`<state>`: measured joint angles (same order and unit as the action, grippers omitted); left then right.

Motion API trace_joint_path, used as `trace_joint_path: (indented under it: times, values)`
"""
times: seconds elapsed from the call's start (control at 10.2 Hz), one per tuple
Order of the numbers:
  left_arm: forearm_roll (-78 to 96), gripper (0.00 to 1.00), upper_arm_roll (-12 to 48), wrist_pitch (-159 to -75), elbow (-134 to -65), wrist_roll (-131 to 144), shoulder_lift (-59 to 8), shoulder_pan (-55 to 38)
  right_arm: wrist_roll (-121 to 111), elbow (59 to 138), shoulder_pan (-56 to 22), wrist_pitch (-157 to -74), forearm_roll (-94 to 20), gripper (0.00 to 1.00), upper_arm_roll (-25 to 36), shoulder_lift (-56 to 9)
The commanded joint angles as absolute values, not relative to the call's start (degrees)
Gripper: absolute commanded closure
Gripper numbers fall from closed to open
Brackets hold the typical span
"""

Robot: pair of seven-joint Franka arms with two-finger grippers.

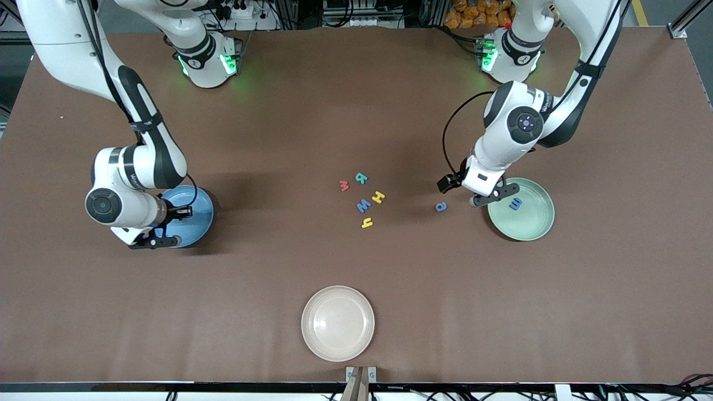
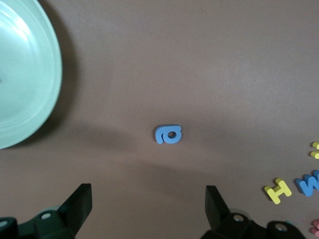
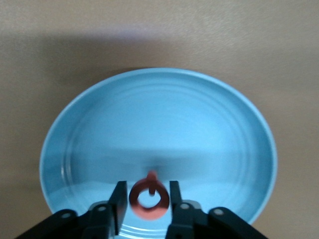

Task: Sort uppercase to blue plate, lowercase to green plate
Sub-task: 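Place the pink a on the blue plate while the left gripper returns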

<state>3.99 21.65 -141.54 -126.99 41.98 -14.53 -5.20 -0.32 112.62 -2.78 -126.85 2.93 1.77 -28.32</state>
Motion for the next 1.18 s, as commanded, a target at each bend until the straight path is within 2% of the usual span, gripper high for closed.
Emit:
trace_joint_path:
  times: [0.0, 0.2, 0.39, 0.49, 0.88, 1.08]
  values:
    - [4.7, 0.0, 20.8, -144.9, -127.0, 42.5, -17.4, -7.5, -1.1, 112.8, -2.6, -126.3, 1.0, 0.0, 2.1, -26.3]
    - [4.4, 0.0, 17.4, -146.9, -126.7, 42.3, -19.8, -11.0, -1.1, 109.7, -2.6, -121.3, 1.0, 0.0, 2.5, -21.9]
    - [2.2, 0.0, 11.7, -148.0, -126.6, 41.8, -21.6, -16.9, -1.0, 108.1, -3.2, -119.5, 1.0, 0.0, 2.7, -16.1]
    - [2.1, 0.0, 10.7, -149.0, -126.6, 41.5, -22.4, -18.1, -1.1, 107.8, -3.4, -118.1, 1.0, 0.0, 2.7, -14.2]
    - [1.9, 0.0, 9.3, -149.2, -126.4, 39.0, -23.5, -19.8, -1.1, 101.5, -4.9, -111.9, 0.9, 0.0, 2.7, -11.4]
    - [1.9, 0.0, 4.2, -149.2, -125.8, 38.2, -24.2, -24.3, -1.1, 100.9, -5.5, -111.5, 0.9, 0.0, 2.7, -10.5]
